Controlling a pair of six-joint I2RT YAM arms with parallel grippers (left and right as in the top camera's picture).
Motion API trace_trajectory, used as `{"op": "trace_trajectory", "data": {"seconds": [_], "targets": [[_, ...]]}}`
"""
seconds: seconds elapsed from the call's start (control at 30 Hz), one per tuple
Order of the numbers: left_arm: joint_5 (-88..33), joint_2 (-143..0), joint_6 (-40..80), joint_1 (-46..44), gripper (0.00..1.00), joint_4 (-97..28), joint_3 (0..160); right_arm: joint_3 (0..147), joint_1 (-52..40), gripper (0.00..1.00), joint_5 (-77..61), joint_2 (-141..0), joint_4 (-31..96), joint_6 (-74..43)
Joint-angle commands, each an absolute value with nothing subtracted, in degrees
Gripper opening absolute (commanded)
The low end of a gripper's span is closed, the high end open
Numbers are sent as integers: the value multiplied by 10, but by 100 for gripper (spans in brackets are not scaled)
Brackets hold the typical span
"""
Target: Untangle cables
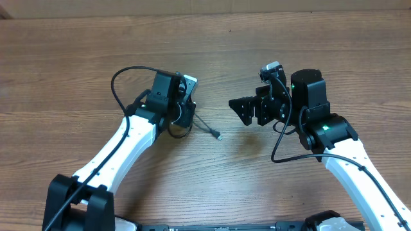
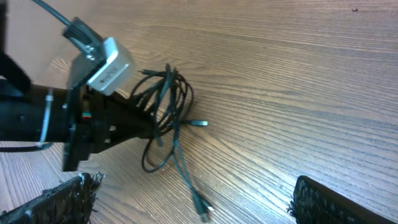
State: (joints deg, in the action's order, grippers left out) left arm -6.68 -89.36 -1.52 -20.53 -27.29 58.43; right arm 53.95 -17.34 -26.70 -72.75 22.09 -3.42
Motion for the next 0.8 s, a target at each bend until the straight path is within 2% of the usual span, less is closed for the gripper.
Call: {"op": "trace_trajectory", "data": {"seconds": [0.0,0.37,0.63,0.77], "targets": [[-43,-850,-9,-207,4,-283,611,545,-175,100,-265,-724,220,-34],[-35,-759,-15,-206,4,-348,611,544,-175,100,-263,-724,240,-34],[203,-680,-11,-202,4,-435,618,544,-175,100,-264,-724,240,-34],[266,-651,-11,-202,4,-436,620,544,-175,100,-264,-724,240,-34]]}}
